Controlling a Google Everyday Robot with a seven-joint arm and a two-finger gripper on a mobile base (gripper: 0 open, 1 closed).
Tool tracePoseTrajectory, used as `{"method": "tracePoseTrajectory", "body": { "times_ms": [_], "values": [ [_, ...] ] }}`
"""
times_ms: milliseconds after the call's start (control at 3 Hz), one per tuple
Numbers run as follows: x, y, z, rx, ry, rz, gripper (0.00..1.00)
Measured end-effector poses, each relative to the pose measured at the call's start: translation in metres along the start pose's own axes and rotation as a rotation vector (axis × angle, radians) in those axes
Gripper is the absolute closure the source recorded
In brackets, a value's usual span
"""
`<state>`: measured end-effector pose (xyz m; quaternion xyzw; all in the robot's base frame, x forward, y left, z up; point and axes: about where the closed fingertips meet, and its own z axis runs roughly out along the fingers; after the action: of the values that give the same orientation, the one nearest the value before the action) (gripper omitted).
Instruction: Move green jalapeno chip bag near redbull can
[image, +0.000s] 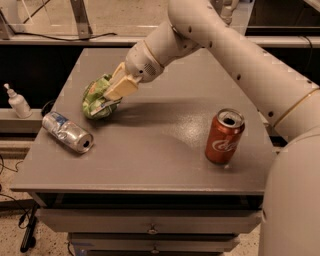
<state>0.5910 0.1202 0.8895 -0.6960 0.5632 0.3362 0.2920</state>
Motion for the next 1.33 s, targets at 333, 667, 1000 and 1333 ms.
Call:
{"method": "tracePoseTrajectory", "body": {
  "times_ms": [333, 667, 1000, 1333],
  "values": [
    [0.0, -0.001, 0.0, -0.003, 0.006, -0.006, 0.12],
    [0.0, -0.003, -0.002, 0.0, 0.013, -0.007, 0.0],
    [0.001, -0.01, -0.01, 0.022, 0.028, -0.011, 0.0],
    [0.003, -0.019, -0.025, 0.064, 0.055, -0.023, 0.0]
  ]
}}
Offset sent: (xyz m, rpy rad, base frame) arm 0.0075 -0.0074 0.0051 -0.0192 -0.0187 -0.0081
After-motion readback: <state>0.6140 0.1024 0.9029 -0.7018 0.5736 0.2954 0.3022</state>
